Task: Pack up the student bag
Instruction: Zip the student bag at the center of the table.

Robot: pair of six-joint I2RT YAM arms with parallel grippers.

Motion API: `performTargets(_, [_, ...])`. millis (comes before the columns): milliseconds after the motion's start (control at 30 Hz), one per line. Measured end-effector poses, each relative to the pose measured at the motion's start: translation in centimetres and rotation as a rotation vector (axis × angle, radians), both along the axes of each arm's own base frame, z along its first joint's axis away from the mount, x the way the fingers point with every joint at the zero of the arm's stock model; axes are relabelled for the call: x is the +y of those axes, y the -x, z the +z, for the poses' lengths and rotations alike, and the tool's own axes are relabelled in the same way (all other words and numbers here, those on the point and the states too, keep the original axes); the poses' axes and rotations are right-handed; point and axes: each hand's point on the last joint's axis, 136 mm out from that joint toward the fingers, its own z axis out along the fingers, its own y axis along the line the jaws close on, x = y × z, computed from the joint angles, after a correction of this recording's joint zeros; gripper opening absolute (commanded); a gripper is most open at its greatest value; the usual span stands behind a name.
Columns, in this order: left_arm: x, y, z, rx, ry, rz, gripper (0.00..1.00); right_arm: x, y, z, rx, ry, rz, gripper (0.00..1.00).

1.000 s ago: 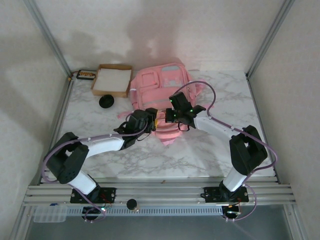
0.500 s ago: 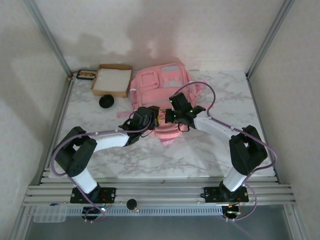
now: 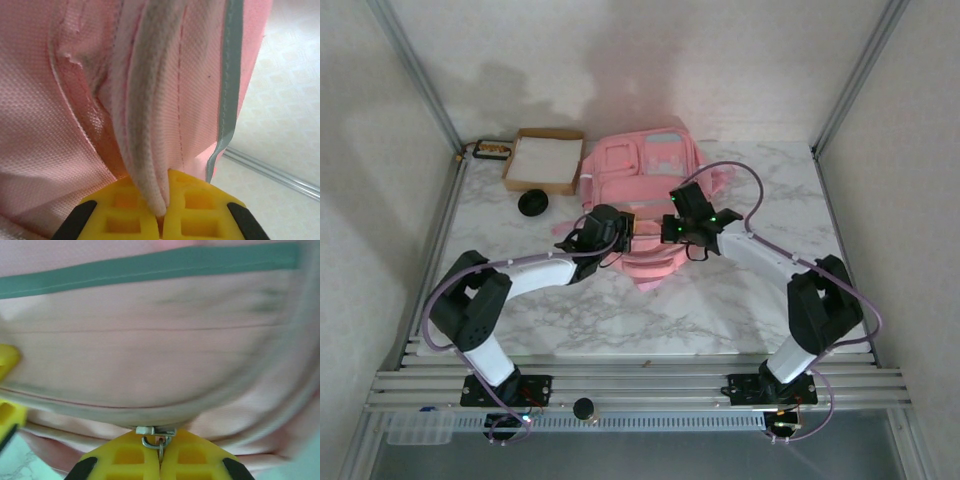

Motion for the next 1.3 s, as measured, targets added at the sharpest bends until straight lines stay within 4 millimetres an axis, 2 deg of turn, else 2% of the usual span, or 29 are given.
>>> performTargets(167, [0.6, 0.5, 0.5, -0.012, -0.069, -0.07, 0.0, -2.3, -0.5, 1.2, -0.006, -0.022, -0.01, 0.0])
performTargets(267, [0.6, 0.8, 0.3, -0.02, -0.113, -0.116, 0.0, -2.9, -0.5, 1.1, 0.021, -0.029, 0.012, 0.0])
performTargets(700, [2.8, 0.2, 0.6, -0.09, -0.282, -0.252, 0.0, -2.6, -1.2, 2.2, 0.06, -0.044, 0.106, 0.0])
performTargets(933, [4.1, -0.5, 0.8, -0.103, -0.353, -0.32, 0.0, -1.8, -1.3, 2.4, 0.022, -0.007, 0.247, 0.0])
performTargets(1067, [4.8, -1.2, 1.2, -0.106, -0.402, -0.344, 0.0, -1.8, -2.2, 2.5, 0.01, 0.037, 0.288, 0.0])
performTargets(1300, [4.9, -2.9, 1.3, -0.121, -0.448, -0.396, 0.0, -1.9, -3.7, 2.4, -0.039, 0.107, 0.319, 0.0])
